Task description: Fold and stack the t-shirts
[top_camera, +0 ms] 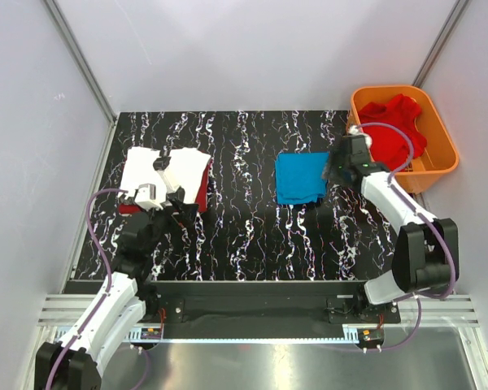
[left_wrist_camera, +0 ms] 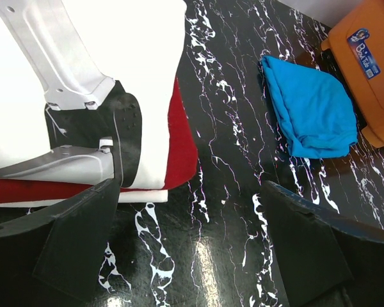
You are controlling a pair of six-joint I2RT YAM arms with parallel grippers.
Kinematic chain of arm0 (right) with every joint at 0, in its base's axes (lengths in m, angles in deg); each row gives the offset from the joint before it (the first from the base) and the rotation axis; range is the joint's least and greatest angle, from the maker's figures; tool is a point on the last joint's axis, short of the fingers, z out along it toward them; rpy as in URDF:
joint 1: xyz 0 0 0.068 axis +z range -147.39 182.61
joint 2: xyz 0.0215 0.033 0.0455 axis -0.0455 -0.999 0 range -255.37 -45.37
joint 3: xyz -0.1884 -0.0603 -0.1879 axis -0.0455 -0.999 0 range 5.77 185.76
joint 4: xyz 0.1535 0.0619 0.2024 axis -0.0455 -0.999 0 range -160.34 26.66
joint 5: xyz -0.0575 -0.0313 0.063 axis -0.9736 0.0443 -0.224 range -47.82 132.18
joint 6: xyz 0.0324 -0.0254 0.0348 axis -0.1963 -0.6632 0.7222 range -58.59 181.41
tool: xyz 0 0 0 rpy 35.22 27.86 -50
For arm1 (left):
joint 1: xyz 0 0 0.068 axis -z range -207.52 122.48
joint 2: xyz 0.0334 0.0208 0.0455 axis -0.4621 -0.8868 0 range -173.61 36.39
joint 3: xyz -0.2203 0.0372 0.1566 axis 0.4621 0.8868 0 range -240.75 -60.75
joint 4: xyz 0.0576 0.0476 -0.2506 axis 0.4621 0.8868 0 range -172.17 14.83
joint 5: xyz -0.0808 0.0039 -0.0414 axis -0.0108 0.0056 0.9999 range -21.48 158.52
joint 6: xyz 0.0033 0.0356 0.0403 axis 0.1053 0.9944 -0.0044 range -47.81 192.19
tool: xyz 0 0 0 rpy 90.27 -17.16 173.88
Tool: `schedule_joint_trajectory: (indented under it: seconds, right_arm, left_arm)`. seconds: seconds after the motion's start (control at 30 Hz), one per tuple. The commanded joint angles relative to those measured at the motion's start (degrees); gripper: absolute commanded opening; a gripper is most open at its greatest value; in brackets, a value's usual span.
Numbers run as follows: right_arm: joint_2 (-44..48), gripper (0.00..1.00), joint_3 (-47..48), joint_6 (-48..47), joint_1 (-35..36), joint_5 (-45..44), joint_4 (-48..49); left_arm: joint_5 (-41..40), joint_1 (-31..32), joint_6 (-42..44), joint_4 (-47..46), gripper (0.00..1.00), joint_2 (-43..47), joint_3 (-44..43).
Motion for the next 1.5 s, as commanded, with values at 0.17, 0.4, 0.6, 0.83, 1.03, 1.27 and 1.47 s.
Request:
schedule_joint_trajectory:
  seconds: [0.17, 0.4, 0.6, 0.83, 1.03, 1.27, 1.47]
  right_arm:
    - [-4.0, 0.64, 1.8, -0.9, 13.0, 3.2, 3.3]
    - [-9.8, 0.63, 3.2, -1.5, 19.5, 1.7, 3.5]
    - [-14.4, 0.66, 3.8, -0.8, 19.6, -2.6, 3.8]
    - [-16.2, 0.48, 5.6, -0.7, 19.6, -5.6, 4.9]
    - [-16.7, 0.0, 7.6, -1.3, 19.7, -6.2, 4.4]
    - [-5.7, 0.0, 5.1, -3.1, 24.7, -2.6, 4.7]
    - [6.8, 0.0, 17.3, -4.3, 30.9, -1.0, -5.3]
  left_arm:
    - [-0.1, 0.8, 1.2, -2.6, 0.99, 0.5, -2.8]
    - [-0.2, 1.3, 1.2, -2.9, 0.99, 0.1, -3.0]
    - [-0.3, 1.9, 1.4, -3.1, 0.99, -0.3, -3.2]
    - [-0.7, 3.0, 1.7, -3.3, 0.99, -0.9, -3.3]
    - [-1.6, 3.7, 2.1, -3.0, 0.99, -1.0, -3.7]
    - [-1.7, 5.3, 2.8, -3.6, 0.99, -1.4, -3.9]
    - [-2.5, 9.5, 4.3, -4.3, 0.99, -1.0, -4.5]
